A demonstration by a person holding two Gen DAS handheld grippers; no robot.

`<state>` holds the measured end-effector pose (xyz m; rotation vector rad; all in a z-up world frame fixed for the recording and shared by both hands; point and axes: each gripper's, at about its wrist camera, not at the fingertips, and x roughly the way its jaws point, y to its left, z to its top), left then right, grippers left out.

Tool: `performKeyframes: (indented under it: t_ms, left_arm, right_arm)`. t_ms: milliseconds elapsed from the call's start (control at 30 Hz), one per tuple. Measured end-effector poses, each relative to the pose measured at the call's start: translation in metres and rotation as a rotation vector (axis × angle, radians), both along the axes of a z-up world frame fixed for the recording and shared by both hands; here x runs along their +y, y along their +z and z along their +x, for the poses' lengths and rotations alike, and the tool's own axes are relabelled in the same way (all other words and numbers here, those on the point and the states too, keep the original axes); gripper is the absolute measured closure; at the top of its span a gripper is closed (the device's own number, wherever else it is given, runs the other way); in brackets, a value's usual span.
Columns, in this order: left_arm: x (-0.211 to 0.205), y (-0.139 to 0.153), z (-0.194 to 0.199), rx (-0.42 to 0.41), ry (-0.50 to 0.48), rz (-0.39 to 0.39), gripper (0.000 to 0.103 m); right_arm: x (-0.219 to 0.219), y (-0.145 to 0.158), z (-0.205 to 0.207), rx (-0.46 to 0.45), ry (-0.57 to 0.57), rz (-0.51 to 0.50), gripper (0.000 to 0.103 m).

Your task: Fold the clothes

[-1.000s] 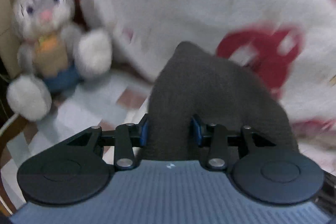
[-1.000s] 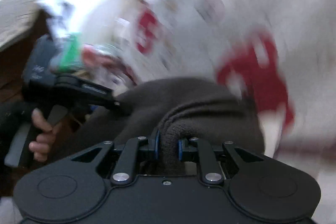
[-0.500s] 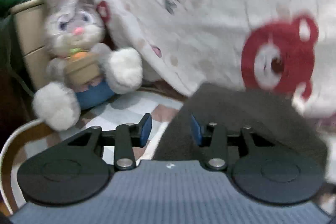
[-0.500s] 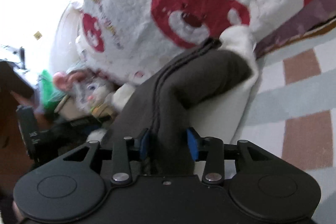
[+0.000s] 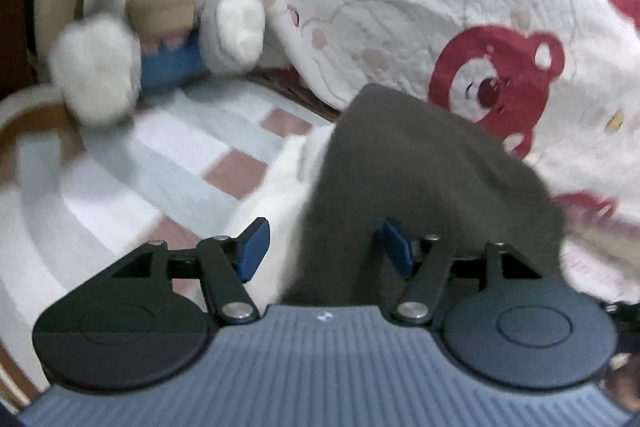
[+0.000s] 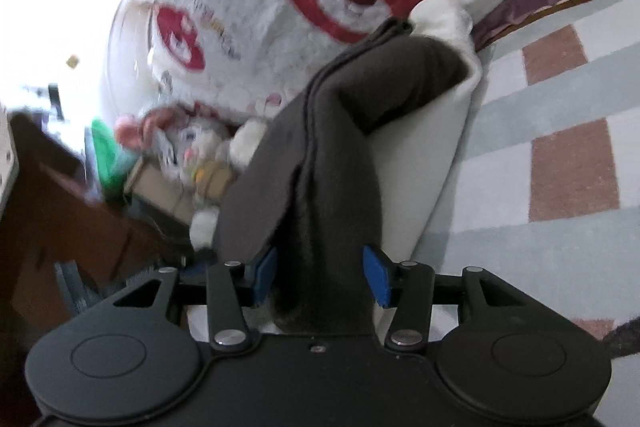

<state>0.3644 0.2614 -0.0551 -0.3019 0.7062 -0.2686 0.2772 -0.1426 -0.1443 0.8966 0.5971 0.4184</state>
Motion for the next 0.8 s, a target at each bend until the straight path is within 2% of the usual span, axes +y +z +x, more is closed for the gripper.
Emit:
performKeyframes:
  t_ms: [67, 133, 233, 300, 333, 433, 467, 633, 700, 767, 800]
  left_arm:
    - [0.006, -0.008, 0.003, 0.04, 0.009, -0.06, 0.04]
    - [0.004, -0.011, 0.003, 0.029, -0.028, -0.082, 0.043]
    - [-0.003, -0.013, 0.0, 0.008, -0.135, -0.18, 0.039]
    - [-0.011, -0.018, 0.004, 0.05, -0.135, -0.168, 0.036]
    - [-0.015, -0.02, 0.006, 0.062, -0.115, -0.125, 0.036]
    - [-0.023, -0.028, 0.014, 0.087, -0.063, -0.038, 0.029]
    - [-0.023, -0.031, 0.017, 0.093, -0.045, -0.042, 0.026]
    - [-0.016, -0.043, 0.028, 0.134, 0.033, -0.256, 0.023]
    - [-0.014, -0.047, 0.03, 0.141, 0.048, -0.291, 0.032]
    - [-0.025, -0.035, 0.031, 0.094, -0.02, -0.183, 0.07]
    - [-0.031, -0.025, 0.032, 0.066, -0.073, -0.112, 0.075]
  right_arm:
    - [-0.007, -0.003, -0.001, 0.003, -0.047, 0.053, 0.047]
    - [-0.013, -0.006, 0.002, 0.015, -0.062, 0.112, 0.03]
    - [-0.022, -0.009, 0.004, 0.005, -0.082, 0.189, 0.03]
    - [-0.026, -0.01, 0.005, -0.001, -0.087, 0.242, 0.028]
    - [-0.025, -0.01, 0.006, -0.009, -0.08, 0.249, 0.024]
    - [-0.02, -0.007, 0.006, -0.02, -0.086, 0.227, 0.021]
    - [-0.018, -0.008, 0.006, -0.024, -0.094, 0.225, 0.021]
    - [-0.009, -0.021, 0.013, 0.004, -0.126, 0.248, 0.016]
    - [0.001, -0.026, 0.02, 0.045, -0.106, 0.227, 0.016]
    - [0.013, -0.031, 0.029, 0.078, -0.07, 0.191, 0.015]
    - [0.019, -0.029, 0.031, 0.077, -0.059, 0.17, 0.015]
